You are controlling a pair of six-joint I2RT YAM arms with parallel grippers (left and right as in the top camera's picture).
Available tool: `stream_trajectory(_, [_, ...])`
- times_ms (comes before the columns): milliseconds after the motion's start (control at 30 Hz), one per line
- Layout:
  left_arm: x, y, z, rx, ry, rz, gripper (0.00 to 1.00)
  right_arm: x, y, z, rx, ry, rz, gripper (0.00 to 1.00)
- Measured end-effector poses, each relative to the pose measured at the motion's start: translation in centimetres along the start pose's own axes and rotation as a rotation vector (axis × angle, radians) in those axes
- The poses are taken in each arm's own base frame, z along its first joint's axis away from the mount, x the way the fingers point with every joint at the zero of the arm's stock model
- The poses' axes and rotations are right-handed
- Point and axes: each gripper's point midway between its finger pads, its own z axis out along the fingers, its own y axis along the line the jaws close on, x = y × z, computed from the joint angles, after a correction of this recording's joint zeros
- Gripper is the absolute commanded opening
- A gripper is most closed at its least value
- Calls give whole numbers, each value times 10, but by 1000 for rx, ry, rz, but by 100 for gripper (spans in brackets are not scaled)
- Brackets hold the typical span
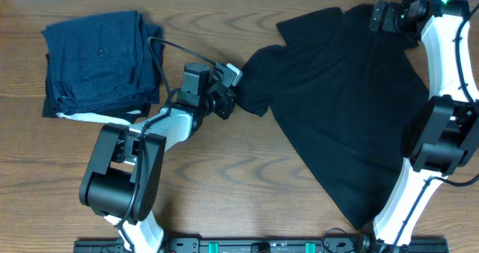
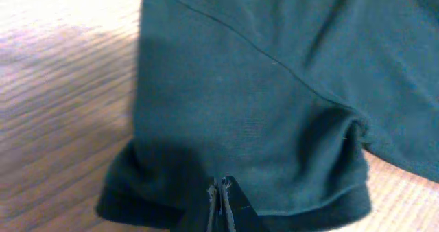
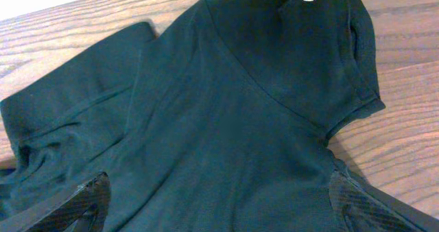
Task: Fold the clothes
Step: 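Reach the left gripper to the shirt's left sleeve and grasp it, then pull the left sleeve leftward with the left gripper to flatten the shirt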
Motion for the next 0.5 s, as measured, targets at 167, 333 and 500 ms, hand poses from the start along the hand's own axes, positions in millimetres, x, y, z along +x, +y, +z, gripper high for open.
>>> stream_trajectory(167, [1, 7, 0, -41, 6, 1, 6, 0, 0, 0, 0, 0, 0, 99])
stream_trajectory(333, [-4, 12, 0, -65, -12, 10, 6, 0, 0, 0, 0, 0, 0, 99])
stream_trajectory(500, [1, 18, 7, -88, -12, 11, 6, 0, 0, 0, 0, 0, 0, 99])
